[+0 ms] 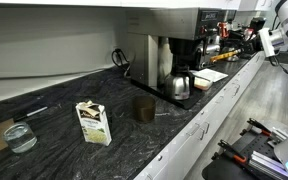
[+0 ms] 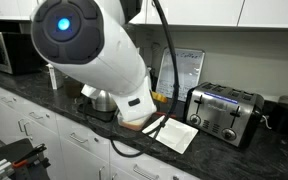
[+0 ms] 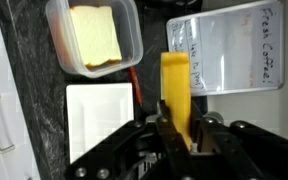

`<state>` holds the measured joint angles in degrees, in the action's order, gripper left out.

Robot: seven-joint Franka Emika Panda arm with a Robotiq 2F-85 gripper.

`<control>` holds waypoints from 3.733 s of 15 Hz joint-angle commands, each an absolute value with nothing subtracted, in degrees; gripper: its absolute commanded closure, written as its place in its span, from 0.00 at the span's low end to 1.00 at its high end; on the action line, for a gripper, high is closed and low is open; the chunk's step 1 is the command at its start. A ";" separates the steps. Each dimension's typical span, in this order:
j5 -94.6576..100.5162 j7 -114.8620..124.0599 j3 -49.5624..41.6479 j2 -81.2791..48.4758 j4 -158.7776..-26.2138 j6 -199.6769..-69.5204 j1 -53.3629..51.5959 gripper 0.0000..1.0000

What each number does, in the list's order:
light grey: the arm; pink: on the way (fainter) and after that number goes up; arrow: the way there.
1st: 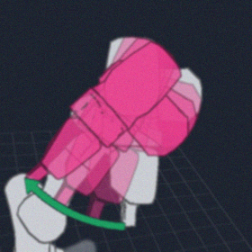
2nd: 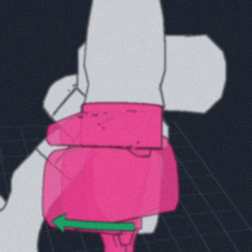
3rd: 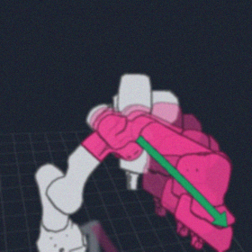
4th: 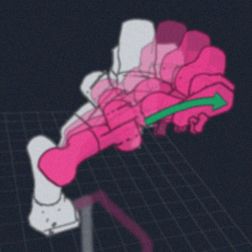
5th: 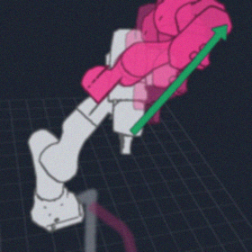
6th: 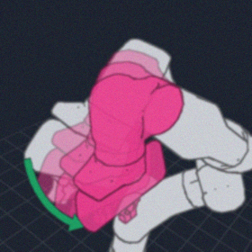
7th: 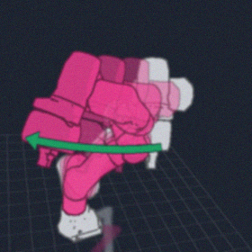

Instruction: Take the slice of bread on the plate and put it in the lunch box

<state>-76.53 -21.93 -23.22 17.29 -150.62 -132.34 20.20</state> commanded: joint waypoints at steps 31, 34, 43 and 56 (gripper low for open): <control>-80.86 -23.77 -19.01 -13.12 -135.78 -107.10 18.42 0.95; -81.42 -23.72 -18.52 -15.00 -134.26 -106.88 18.42 0.95; -81.34 -23.45 -18.05 -19.07 -129.98 -107.49 18.34 0.78; -80.74 -23.04 -18.22 -17.77 -130.94 -107.87 18.10 0.52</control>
